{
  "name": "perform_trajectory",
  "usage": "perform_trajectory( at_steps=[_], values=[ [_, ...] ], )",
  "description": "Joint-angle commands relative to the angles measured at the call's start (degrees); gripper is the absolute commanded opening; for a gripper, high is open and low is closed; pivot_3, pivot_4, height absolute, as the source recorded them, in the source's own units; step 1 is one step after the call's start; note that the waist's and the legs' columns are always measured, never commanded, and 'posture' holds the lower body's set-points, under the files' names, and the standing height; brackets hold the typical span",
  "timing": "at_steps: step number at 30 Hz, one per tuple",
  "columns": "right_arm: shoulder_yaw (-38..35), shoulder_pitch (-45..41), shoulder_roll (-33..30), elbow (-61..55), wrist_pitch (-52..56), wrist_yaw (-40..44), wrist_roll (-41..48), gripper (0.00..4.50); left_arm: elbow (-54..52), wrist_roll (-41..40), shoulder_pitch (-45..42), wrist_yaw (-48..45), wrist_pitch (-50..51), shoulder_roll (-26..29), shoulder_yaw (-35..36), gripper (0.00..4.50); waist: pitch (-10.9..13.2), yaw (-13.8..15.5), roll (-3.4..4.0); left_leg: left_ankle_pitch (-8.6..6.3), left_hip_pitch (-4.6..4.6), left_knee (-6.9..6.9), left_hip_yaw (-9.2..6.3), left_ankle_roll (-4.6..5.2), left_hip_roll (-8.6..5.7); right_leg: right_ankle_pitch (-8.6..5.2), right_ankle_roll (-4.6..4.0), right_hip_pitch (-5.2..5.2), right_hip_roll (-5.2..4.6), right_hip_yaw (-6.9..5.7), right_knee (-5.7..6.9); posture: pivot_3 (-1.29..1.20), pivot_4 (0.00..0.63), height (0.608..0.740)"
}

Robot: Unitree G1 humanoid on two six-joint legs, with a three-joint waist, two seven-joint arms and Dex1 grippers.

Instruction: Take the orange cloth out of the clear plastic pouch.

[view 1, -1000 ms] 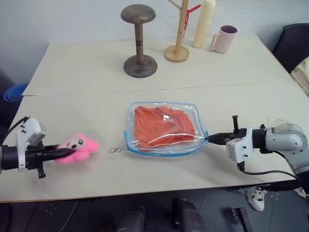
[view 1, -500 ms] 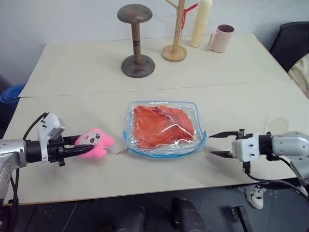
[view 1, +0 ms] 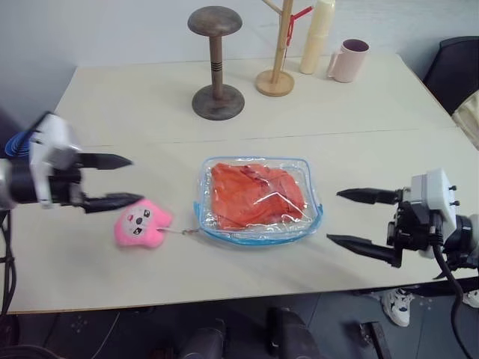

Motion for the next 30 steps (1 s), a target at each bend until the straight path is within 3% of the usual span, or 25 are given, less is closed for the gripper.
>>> perform_trajectory(
  at_steps=[1, 6, 9, 14, 18, 30],
  values=[
    [-0.49, 1.06, 1.41, -4.01, 2.9, -2.35, 2.0, 4.5, -5.91, 8.32, -1.64, -1.0, -9.36, -1.86, -10.46, 4.49, 0.0, 0.04, 0.0, 0.0, -0.01, 0.01, 0.0, 0.0, 0.0, 0.0, 0.0, 0.0, 0.01, 0.0, -0.02, 0.0, 0.15, 0.74],
    [1.66, 1.91, 3.55, -5.98, 3.67, -3.73, -0.39, 4.5, -3.71, 19.4, -4.97, 1.97, -20.38, -8.8, -21.09, 4.49, 0.01, 0.01, -0.02, 0.0, -0.01, 0.01, 0.04, 0.0, 0.02, 0.01, 0.01, -0.02, 0.04, 0.01, 0.0, 0.0, 0.15, 0.74],
    [2.82, 2.39, 4.8, -6.51, 3.38, -4.17, -2.39, 4.5, -0.37, 22.89, -7.3, 5.68, -23.86, -14.32, -23.08, 4.49, 0.01, 0.22, -0.03, 0.0, -0.01, 0.06, 0.05, 0.0, 0.02, 0.01, 0.03, -0.02, 0.04, -0.01, 0.03, 0.0, 0.15, 0.74],
    [3.97, 2.85, 6.32, -7.16, 3.08, -4.45, -4.87, 4.5, 1.99, 26.49, -8.41, 6.56, -28.24, -17.61, -25.0, 4.49, 0.01, 0.0, -0.03, 0.0, 0.0, 0.07, 0.06, 0.01, 0.01, 0.02, 0.03, -0.05, 0.05, 0.0, 0.06, 0.0, 0.15, 0.74],
    [4.12, 2.53, 7.06, -6.88, 3.04, -4.53, -5.79, 4.5, 2.56, 27.85, -8.67, 5.84, -29.99, -17.94, -25.54, 3.64, 0.01, 0.1, -0.03, 0.01, -0.01, 0.08, 0.06, 0.01, 0.01, 0.02, 0.04, -0.05, 0.04, 0.0, 0.06, 0.0, 0.15, 0.74],
    [4.18, 2.44, 7.97, -6.44, 2.32, -2.64, -8.69, 4.5, -0.98, 22.0, -8.34, 4.93, -22.7, -19.92, -23.17, 0.03, 0.01, 0.15, -0.04, 0.01, -0.01, 0.11, 0.06, 0.02, -0.02, 0.03, 0.05, -0.03, 0.03, -0.01, 0.07, 0.0, 0.15, 0.74]
  ],
)
